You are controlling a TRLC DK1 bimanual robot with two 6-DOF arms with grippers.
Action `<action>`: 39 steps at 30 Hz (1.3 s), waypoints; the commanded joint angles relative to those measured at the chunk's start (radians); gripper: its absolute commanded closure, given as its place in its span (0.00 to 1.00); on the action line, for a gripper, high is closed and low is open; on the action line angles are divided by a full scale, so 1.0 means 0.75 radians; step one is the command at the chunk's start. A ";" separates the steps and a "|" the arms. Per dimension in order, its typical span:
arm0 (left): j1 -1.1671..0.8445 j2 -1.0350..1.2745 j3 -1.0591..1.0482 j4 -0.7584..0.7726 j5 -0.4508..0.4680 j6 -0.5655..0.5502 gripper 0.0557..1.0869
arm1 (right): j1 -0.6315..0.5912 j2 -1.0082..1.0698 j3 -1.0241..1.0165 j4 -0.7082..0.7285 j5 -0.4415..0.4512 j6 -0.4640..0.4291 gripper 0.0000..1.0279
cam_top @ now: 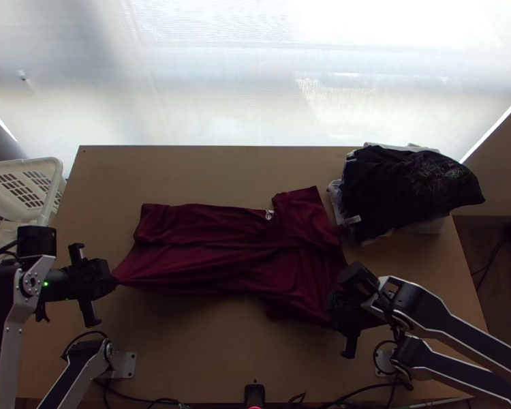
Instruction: Fold the t-shirt
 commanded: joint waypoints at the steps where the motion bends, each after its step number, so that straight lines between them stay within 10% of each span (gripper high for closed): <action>1: 0.069 0.069 0.082 -0.043 0.021 0.054 0.96 | -0.015 -0.028 0.035 -0.054 -0.015 -0.028 0.97; 13: -0.054 0.396 0.066 0.362 0.005 -0.061 0.96 | -0.510 0.256 0.234 0.057 -0.071 -0.255 0.97; 39: 0.009 0.934 0.260 0.671 -0.061 -0.137 0.96 | -0.997 0.702 0.428 0.149 -0.132 -0.445 0.97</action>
